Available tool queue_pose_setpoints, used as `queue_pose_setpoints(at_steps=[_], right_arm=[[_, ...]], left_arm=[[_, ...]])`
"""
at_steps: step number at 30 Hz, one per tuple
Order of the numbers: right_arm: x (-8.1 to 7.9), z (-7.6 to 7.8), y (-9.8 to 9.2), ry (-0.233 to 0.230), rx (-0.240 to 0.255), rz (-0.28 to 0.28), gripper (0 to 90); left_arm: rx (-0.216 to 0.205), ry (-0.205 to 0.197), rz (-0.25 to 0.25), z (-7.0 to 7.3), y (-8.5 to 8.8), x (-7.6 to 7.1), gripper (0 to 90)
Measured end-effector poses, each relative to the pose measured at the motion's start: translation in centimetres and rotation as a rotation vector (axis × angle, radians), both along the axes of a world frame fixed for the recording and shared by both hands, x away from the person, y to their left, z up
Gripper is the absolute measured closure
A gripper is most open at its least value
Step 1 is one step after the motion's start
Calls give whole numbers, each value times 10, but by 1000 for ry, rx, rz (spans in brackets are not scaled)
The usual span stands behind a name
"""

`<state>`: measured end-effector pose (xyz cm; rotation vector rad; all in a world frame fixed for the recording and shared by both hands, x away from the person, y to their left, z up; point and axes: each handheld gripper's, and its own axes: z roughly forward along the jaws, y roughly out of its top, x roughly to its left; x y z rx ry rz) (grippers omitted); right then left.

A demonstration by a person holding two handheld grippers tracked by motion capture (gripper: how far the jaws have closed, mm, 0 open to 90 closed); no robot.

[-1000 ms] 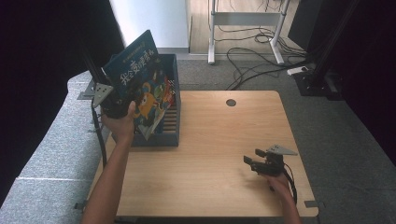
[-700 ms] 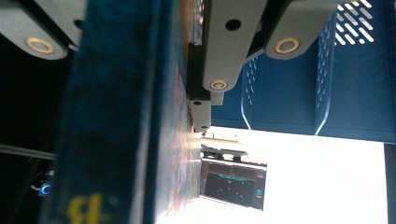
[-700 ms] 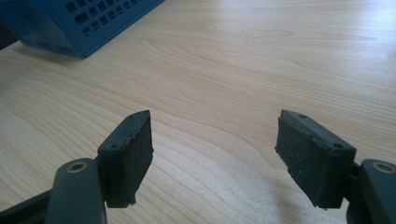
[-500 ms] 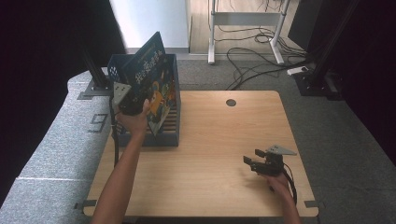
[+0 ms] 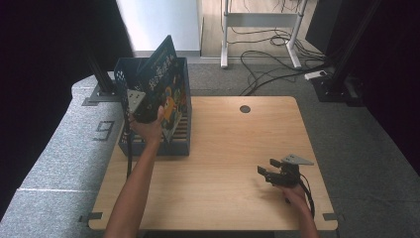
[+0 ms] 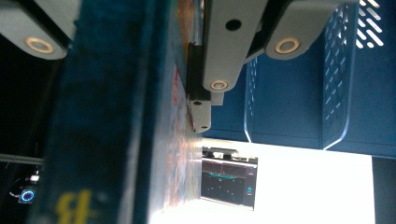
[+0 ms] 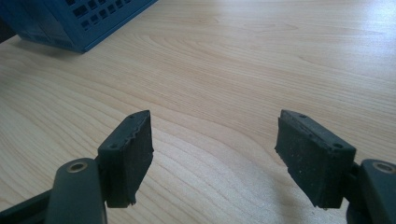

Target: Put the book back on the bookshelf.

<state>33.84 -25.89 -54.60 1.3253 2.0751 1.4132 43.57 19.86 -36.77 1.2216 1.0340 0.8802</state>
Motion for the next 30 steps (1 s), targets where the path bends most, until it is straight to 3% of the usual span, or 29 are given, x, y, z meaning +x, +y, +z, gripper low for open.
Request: queue_pose_setpoints(at_steps=[19, 30], right_arm=[[-1, 1, 2, -3, 1, 0, 266], [-2, 0, 4, -4, -3, 2, 266]], left_arm=[[-24, -63, 19, -11, -3, -12, 826], [-65, -91, 44, -12, -4, -14, 826]])
